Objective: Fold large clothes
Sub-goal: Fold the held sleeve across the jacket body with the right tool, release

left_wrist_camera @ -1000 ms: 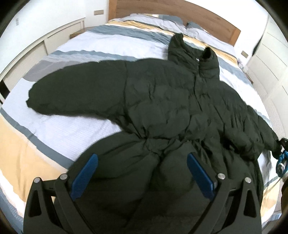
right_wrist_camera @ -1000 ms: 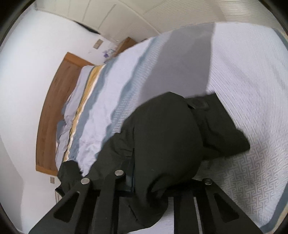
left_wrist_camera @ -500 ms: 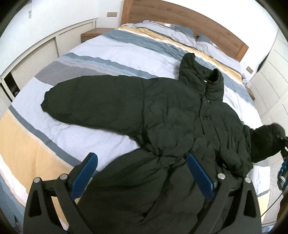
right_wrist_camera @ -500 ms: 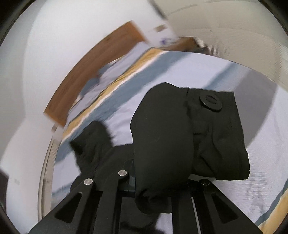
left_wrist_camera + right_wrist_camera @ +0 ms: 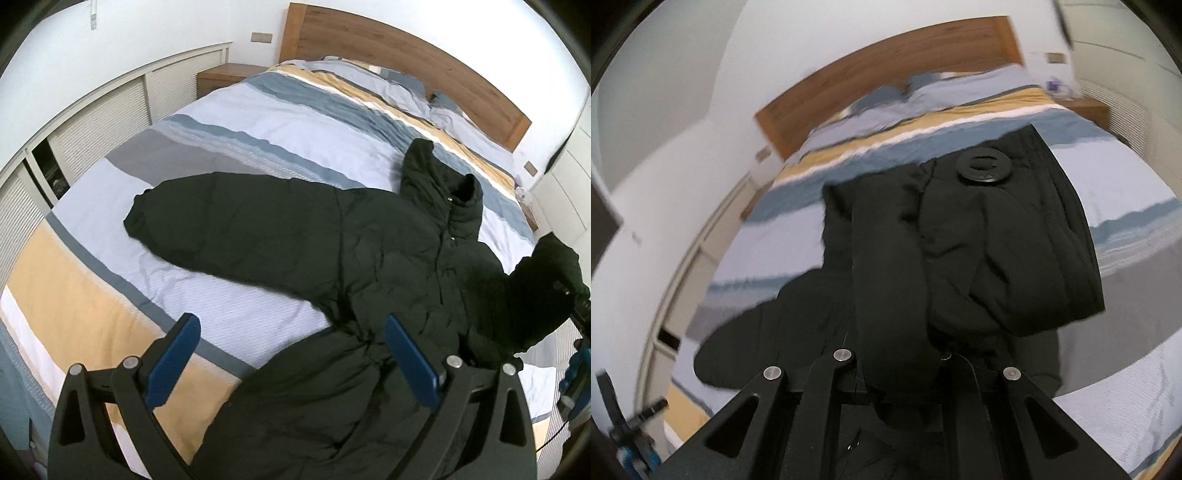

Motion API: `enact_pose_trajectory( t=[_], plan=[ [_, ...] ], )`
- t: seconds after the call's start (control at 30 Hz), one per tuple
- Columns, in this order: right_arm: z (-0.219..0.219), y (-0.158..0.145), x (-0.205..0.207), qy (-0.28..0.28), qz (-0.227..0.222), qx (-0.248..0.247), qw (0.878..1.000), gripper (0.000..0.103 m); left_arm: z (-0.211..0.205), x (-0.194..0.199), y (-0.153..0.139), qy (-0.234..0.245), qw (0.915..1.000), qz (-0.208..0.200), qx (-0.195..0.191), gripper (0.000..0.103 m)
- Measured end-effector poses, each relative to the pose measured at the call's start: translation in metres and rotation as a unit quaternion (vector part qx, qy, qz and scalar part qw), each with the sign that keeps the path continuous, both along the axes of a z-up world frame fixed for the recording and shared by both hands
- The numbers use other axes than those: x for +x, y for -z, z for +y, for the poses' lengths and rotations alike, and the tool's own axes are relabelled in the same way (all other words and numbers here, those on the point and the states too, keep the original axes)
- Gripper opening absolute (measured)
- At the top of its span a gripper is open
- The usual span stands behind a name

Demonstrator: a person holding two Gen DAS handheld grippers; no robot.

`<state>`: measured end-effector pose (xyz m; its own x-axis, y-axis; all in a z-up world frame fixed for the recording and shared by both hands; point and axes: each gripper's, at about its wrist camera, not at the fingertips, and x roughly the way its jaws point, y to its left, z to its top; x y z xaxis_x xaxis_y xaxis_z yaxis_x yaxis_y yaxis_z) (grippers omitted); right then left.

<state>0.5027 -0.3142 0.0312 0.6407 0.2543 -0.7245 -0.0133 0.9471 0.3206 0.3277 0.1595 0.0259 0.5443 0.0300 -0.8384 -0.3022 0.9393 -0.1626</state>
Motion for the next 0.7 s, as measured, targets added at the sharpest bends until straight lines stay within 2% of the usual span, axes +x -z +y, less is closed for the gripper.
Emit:
enact_pose_trajectory(
  t=[0.13,0.27,0.4,0.53,0.63,0.7],
  plan=[
    [0.046,0.016,-0.003,-0.053,0.013,-0.068,0.996,0.013,0.009,-0.003,0.006,-0.012,0.9999,0.012,-0.003,0.100],
    [0.073,0.039,-0.016,-0.096,0.029,-0.114,0.988,0.013,0.011,-0.004,0.009,-0.020,0.9996,0.019,0.000,0.100],
    [0.093,0.067,-0.035,-0.133,0.049,-0.142,0.980,0.019,0.003,0.000,0.009,-0.024,0.9993,0.021,0.019,0.100],
    [0.106,0.099,-0.041,-0.144,0.076,-0.151,0.975,0.025,-0.006,0.003,0.013,-0.025,0.9992,0.024,0.019,0.100],
    [0.115,0.118,-0.046,-0.156,0.089,-0.160,0.971,0.032,-0.014,0.005,0.017,-0.020,0.9991,0.031,0.020,0.100],
    [0.122,0.125,-0.051,-0.168,0.092,-0.162,0.968,0.046,-0.021,0.005,0.019,-0.013,0.9991,0.034,0.022,0.100]
  ],
)
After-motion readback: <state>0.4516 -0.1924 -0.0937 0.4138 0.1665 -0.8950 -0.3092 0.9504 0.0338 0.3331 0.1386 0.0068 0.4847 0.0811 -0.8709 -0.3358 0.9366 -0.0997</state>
